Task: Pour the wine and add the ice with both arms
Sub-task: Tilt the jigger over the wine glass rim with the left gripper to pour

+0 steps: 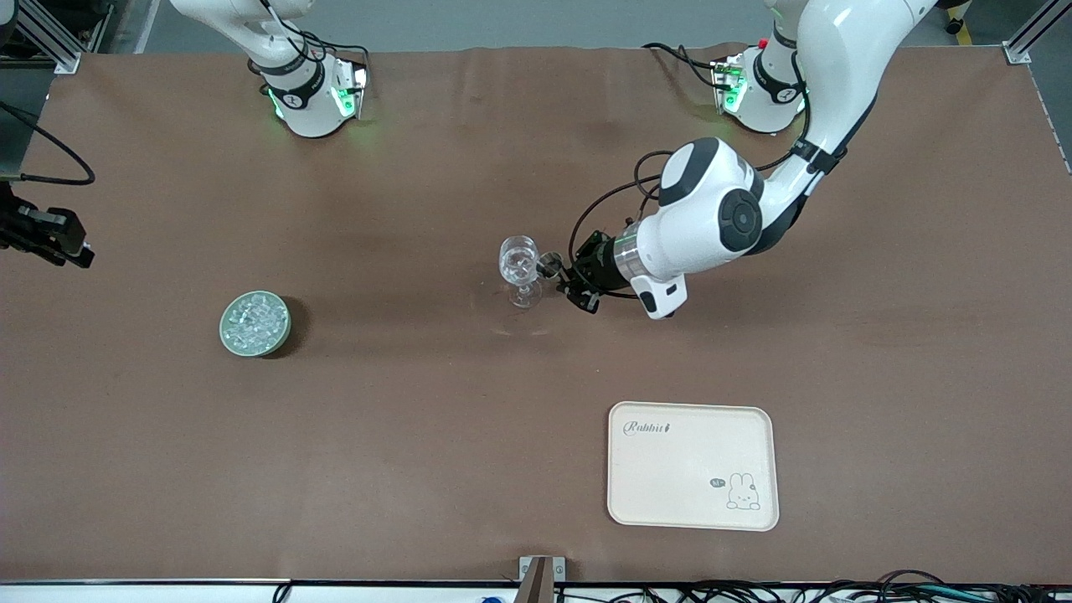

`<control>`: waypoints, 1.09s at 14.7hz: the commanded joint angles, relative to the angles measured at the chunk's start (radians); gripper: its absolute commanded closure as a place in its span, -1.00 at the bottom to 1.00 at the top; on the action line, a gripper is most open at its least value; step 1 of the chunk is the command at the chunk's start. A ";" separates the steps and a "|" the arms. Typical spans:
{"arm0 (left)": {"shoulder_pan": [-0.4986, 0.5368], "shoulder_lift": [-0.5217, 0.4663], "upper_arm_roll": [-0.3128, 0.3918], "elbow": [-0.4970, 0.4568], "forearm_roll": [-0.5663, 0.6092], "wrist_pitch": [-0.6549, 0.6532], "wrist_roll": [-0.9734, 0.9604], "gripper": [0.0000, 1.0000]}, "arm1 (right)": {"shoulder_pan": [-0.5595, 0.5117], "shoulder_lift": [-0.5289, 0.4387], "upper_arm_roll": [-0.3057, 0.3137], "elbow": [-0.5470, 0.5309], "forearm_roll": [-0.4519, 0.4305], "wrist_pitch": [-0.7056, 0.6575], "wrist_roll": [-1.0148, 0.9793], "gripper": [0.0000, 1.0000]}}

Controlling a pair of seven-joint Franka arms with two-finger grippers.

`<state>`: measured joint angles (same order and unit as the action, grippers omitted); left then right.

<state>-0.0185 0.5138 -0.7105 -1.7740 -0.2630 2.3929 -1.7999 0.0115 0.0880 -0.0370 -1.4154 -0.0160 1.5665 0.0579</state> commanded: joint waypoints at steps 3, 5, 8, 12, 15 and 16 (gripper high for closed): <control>-0.006 0.060 -0.067 0.030 0.238 0.015 -0.191 0.99 | 0.004 -0.010 -0.001 -0.013 0.010 0.009 0.016 0.98; -0.008 0.068 -0.079 0.030 0.310 0.015 -0.234 0.99 | 0.004 -0.010 -0.001 -0.013 0.010 0.009 0.016 0.98; -0.005 0.068 -0.104 0.030 0.381 0.015 -0.272 0.99 | 0.004 -0.010 -0.001 -0.013 0.008 0.014 0.016 0.99; -0.011 0.068 -0.118 0.028 0.499 0.006 -0.349 0.99 | 0.004 -0.010 -0.001 -0.013 0.010 0.014 0.016 0.98; -0.018 0.068 -0.121 0.028 0.586 0.003 -0.407 0.99 | 0.004 -0.010 -0.001 -0.013 0.010 0.014 0.016 0.98; -0.017 0.066 -0.132 0.028 0.599 -0.003 -0.409 0.99 | 0.004 -0.010 -0.001 -0.013 0.008 0.014 0.016 0.98</control>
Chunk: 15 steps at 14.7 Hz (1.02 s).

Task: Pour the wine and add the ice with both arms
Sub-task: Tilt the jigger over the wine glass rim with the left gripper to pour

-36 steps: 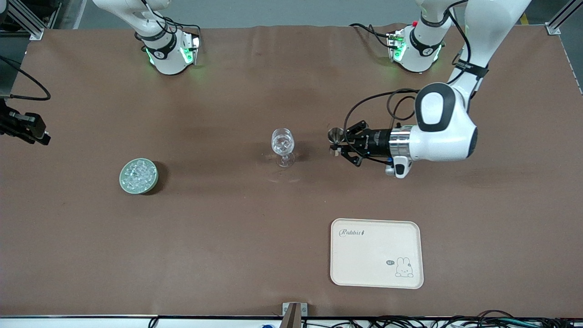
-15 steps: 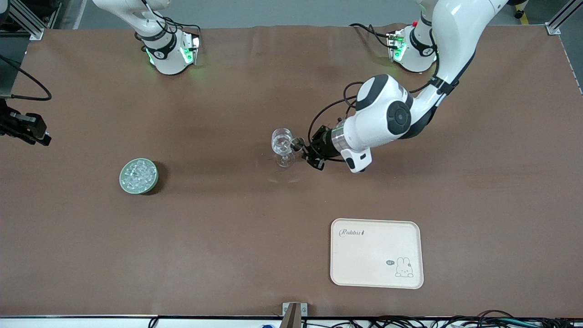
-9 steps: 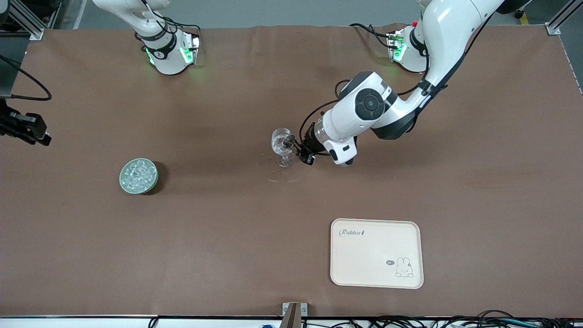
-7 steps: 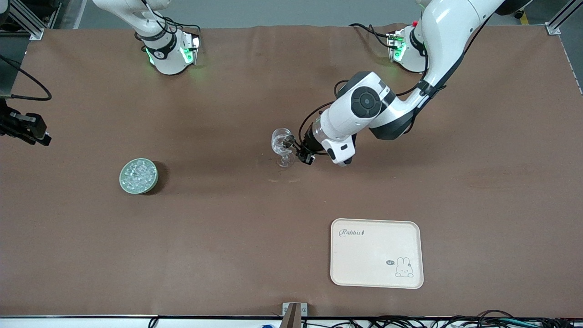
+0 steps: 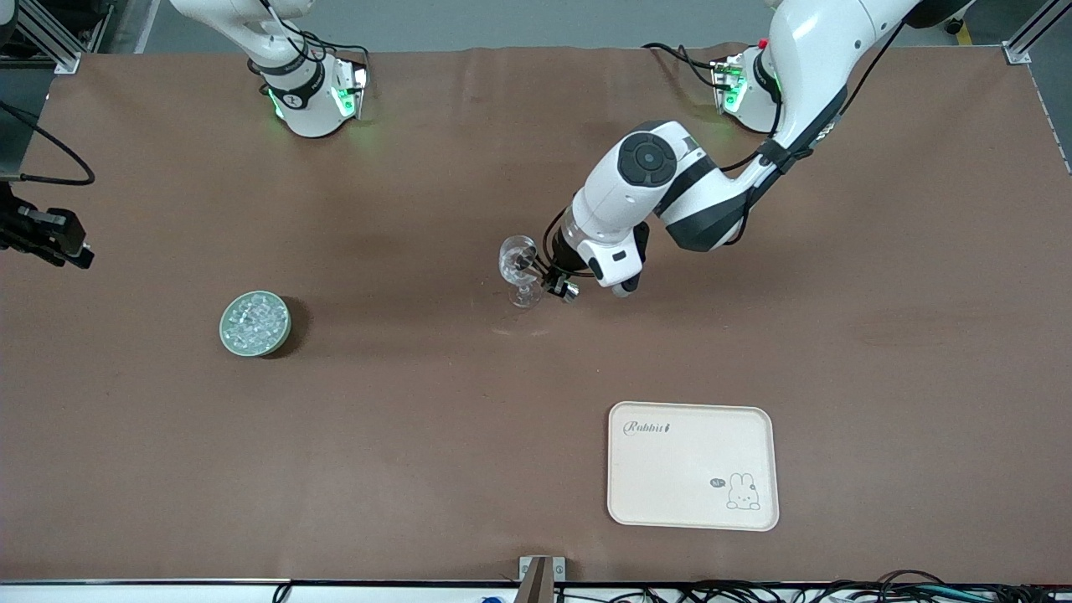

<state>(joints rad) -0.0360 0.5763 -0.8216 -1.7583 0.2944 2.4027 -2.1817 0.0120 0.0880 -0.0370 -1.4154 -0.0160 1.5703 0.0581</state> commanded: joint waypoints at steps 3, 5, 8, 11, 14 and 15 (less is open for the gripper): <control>-0.002 0.004 -0.033 0.011 0.106 -0.049 -0.044 0.99 | 0.003 -0.010 -0.001 -0.013 0.010 0.010 0.016 0.98; -0.009 0.005 -0.042 0.008 0.155 -0.065 -0.075 0.99 | 0.003 -0.010 -0.001 -0.013 0.010 0.010 0.016 0.98; -0.013 0.005 -0.042 0.008 0.204 -0.066 -0.113 0.99 | 0.003 -0.010 -0.001 -0.013 0.010 0.010 0.016 0.98; -0.021 0.004 -0.042 0.008 0.227 -0.085 -0.121 0.99 | 0.003 -0.010 -0.001 -0.013 0.010 0.011 0.016 0.98; -0.019 0.002 -0.050 0.011 0.266 -0.102 -0.130 0.99 | 0.003 -0.010 -0.001 -0.013 0.010 0.011 0.016 0.98; -0.019 0.000 -0.051 0.010 0.266 -0.102 -0.131 0.99 | 0.003 -0.010 -0.001 -0.013 0.010 0.011 0.016 0.98</control>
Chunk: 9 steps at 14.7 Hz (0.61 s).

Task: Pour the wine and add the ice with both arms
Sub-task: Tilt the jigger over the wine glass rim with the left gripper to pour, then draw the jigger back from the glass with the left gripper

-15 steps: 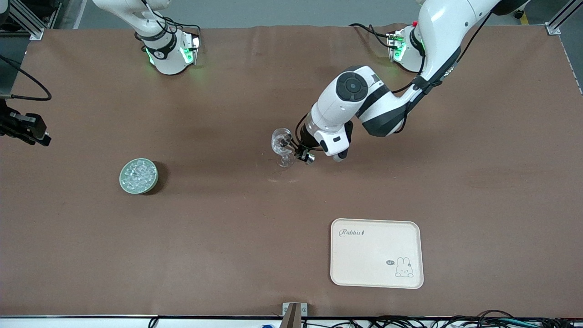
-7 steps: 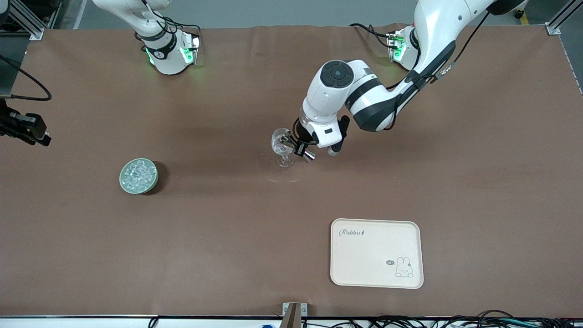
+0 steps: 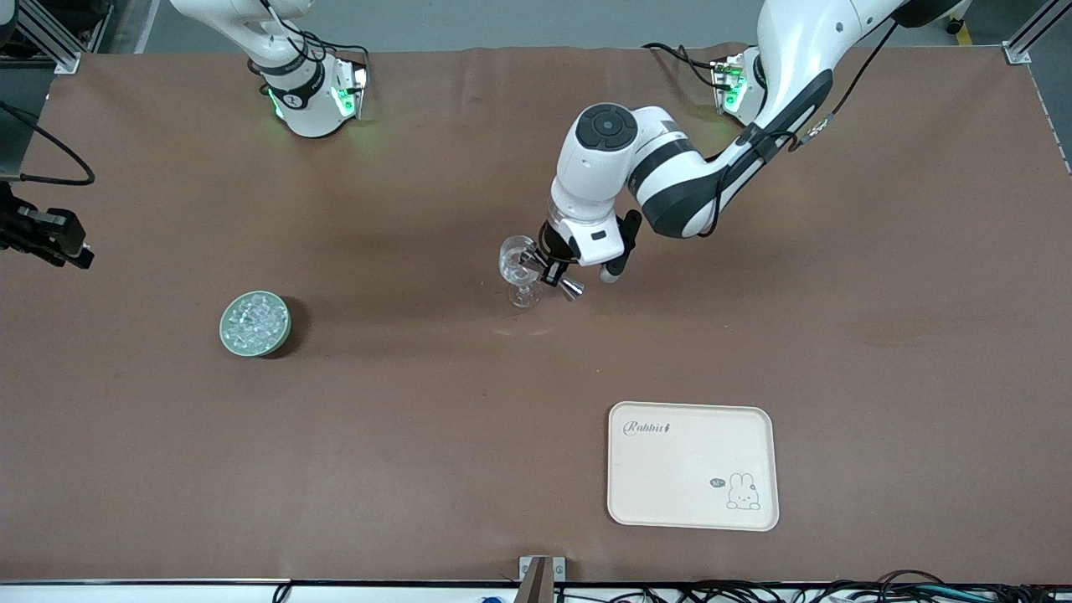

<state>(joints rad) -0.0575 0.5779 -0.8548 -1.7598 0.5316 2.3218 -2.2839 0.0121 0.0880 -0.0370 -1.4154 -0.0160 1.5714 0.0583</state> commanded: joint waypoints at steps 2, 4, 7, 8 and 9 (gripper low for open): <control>0.001 -0.003 -0.020 0.011 0.030 -0.025 -0.031 0.99 | 0.003 -0.010 -0.001 -0.013 0.010 0.010 0.015 0.98; 0.001 -0.006 -0.021 0.011 0.031 -0.051 -0.031 0.99 | 0.003 -0.010 -0.001 -0.013 0.010 0.010 0.015 0.98; 0.001 -0.006 -0.036 0.013 0.064 -0.065 -0.045 0.99 | 0.005 -0.010 -0.001 -0.013 0.010 0.010 0.015 0.98; 0.004 -0.006 -0.038 0.014 0.064 -0.065 -0.055 0.99 | 0.005 -0.010 -0.001 -0.013 0.010 0.010 0.015 0.98; 0.010 -0.006 -0.039 0.016 0.057 -0.064 -0.057 0.99 | 0.003 -0.010 -0.001 -0.013 0.010 0.010 0.015 0.98</control>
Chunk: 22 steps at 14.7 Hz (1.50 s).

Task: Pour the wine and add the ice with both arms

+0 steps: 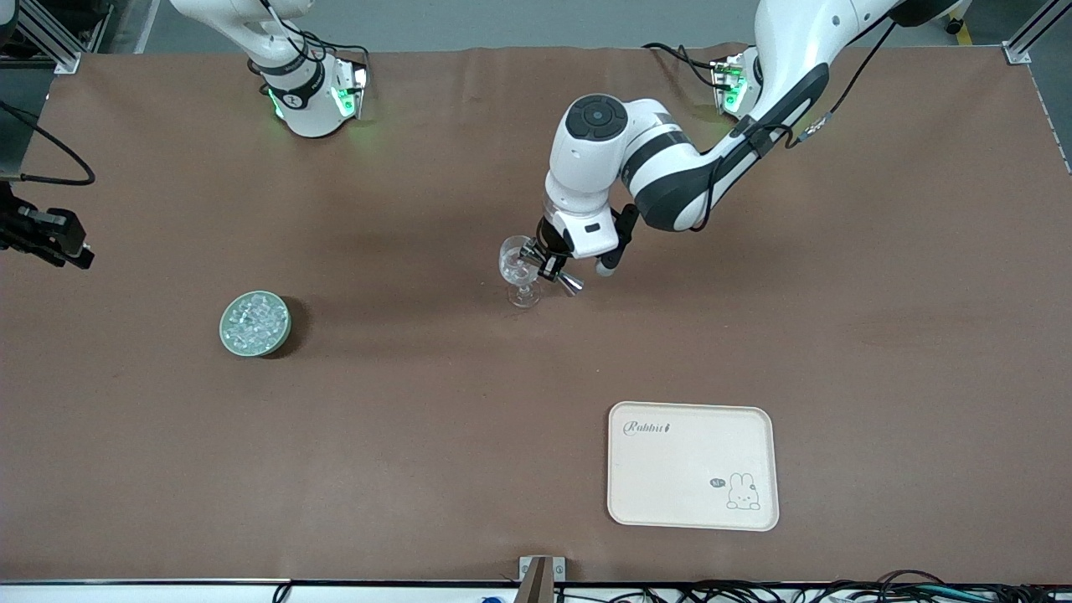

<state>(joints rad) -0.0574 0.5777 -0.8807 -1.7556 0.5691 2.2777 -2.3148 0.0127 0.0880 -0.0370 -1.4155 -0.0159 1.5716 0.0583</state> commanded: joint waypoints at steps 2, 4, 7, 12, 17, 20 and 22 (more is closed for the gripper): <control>0.010 -0.007 -0.018 0.015 0.003 -0.020 -0.031 0.99 | 0.004 -0.010 -0.001 -0.013 0.010 0.011 0.015 0.98; 0.014 -0.009 -0.014 0.041 -0.078 -0.020 -0.025 0.99 | 0.004 -0.010 -0.001 -0.013 0.010 0.011 0.015 0.99; 0.027 -0.019 0.003 0.051 -0.237 -0.018 0.081 0.99 | 0.004 -0.010 -0.001 -0.013 0.010 0.011 0.015 0.98; 0.021 -0.154 0.167 0.032 -0.671 -0.029 0.429 0.99 | 0.012 -0.010 0.000 -0.013 0.010 0.008 0.018 0.98; 0.011 -0.281 0.415 -0.017 -1.099 -0.193 0.803 0.99 | 0.104 -0.008 -0.001 -0.014 0.045 0.007 0.142 0.99; 0.011 -0.317 0.576 -0.053 -1.248 -0.288 0.966 0.99 | 0.234 -0.004 -0.001 -0.014 0.047 0.021 0.321 0.99; 0.010 -0.326 0.707 -0.056 -1.356 -0.390 1.107 0.99 | 0.343 0.028 -0.001 -0.019 0.045 0.076 0.493 0.99</control>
<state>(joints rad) -0.0382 0.2910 -0.2754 -1.7790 -0.6946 1.9587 -1.3182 0.2584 0.0945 -0.0290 -1.4207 0.0266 1.6010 0.4046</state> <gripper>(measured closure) 0.784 0.727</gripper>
